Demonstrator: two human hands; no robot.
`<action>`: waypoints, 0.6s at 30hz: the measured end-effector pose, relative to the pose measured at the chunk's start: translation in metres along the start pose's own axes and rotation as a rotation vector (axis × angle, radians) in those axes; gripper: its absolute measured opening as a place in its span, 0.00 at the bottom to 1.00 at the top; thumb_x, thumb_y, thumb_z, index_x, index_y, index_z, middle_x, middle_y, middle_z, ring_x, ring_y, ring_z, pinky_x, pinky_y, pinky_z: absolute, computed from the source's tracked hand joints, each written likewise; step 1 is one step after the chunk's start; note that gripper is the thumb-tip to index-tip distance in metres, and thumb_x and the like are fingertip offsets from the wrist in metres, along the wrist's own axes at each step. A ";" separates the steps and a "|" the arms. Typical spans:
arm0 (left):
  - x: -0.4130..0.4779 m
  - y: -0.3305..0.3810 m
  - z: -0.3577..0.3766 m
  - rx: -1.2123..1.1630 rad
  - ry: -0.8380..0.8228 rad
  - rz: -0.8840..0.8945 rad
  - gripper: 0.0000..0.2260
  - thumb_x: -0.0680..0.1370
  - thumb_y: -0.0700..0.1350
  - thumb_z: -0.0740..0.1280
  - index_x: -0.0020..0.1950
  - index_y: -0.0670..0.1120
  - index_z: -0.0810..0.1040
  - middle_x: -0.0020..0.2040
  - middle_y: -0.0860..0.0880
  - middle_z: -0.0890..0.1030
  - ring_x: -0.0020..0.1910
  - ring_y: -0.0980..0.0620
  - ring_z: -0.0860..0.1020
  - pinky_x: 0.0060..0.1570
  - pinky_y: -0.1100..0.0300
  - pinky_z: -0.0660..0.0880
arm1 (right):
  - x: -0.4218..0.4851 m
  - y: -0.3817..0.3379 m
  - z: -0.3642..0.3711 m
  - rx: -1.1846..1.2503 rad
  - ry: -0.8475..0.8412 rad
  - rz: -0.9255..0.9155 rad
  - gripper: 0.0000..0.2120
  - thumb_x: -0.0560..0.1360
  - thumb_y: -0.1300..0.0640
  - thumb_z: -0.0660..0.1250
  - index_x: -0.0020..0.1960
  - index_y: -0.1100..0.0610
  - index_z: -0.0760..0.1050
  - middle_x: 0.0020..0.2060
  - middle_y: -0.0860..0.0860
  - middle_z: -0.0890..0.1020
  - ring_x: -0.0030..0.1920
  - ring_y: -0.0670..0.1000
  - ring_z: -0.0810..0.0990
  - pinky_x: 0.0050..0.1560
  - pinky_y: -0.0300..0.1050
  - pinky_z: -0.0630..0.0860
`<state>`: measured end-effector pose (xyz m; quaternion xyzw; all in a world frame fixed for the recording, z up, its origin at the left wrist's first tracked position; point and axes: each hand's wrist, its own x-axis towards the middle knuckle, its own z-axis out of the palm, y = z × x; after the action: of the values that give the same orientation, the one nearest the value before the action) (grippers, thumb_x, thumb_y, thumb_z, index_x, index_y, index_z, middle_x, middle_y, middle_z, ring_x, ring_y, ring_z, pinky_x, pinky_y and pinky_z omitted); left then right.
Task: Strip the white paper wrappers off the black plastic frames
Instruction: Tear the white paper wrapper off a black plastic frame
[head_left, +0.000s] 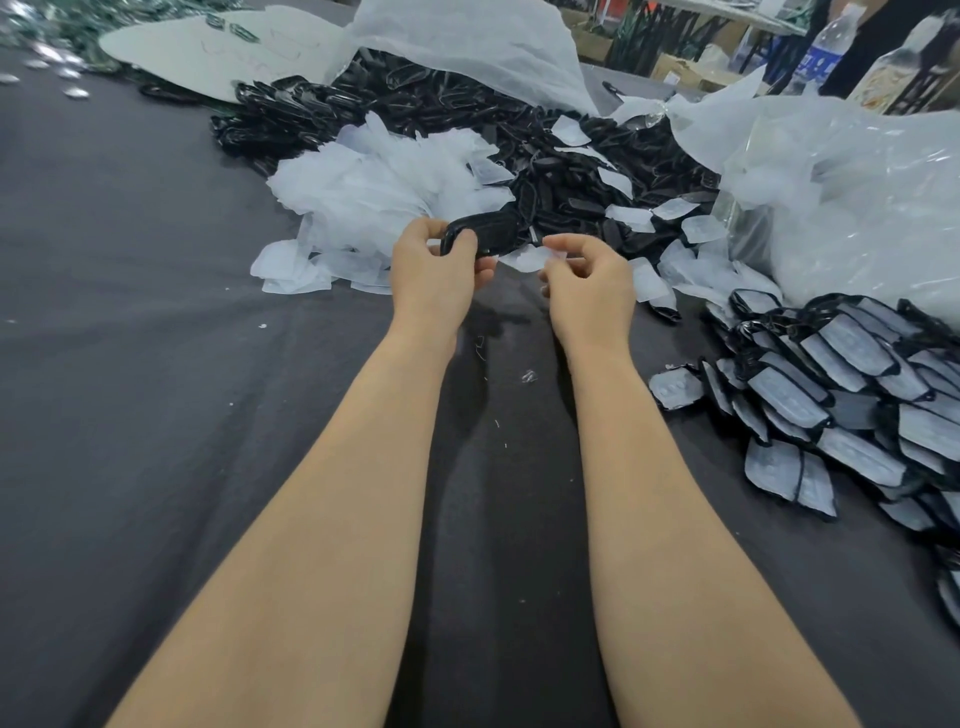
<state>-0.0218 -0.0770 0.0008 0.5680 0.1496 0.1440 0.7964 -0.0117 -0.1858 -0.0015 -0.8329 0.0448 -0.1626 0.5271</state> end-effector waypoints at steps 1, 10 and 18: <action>0.000 0.000 0.000 -0.004 0.000 -0.003 0.04 0.80 0.37 0.61 0.53 0.41 0.69 0.43 0.46 0.76 0.27 0.61 0.78 0.37 0.66 0.79 | 0.001 0.000 0.000 0.008 -0.003 0.011 0.09 0.76 0.62 0.62 0.52 0.54 0.79 0.40 0.50 0.81 0.48 0.54 0.81 0.58 0.50 0.76; 0.001 -0.001 0.000 -0.008 0.004 -0.022 0.02 0.80 0.36 0.61 0.51 0.41 0.70 0.41 0.46 0.78 0.27 0.61 0.79 0.34 0.69 0.78 | 0.001 0.006 0.000 -0.304 0.022 -0.113 0.10 0.78 0.59 0.61 0.54 0.59 0.79 0.50 0.53 0.83 0.53 0.52 0.78 0.46 0.35 0.66; 0.001 0.000 -0.001 -0.085 0.112 0.015 0.02 0.81 0.37 0.61 0.52 0.40 0.69 0.43 0.43 0.78 0.27 0.61 0.79 0.32 0.69 0.76 | 0.003 0.004 0.004 -0.411 -0.071 -0.174 0.18 0.77 0.61 0.61 0.66 0.57 0.73 0.63 0.54 0.75 0.65 0.55 0.71 0.63 0.41 0.64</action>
<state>-0.0210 -0.0759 0.0006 0.5260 0.1836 0.1876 0.8090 -0.0078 -0.1853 -0.0062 -0.9288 -0.0136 -0.1654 0.3315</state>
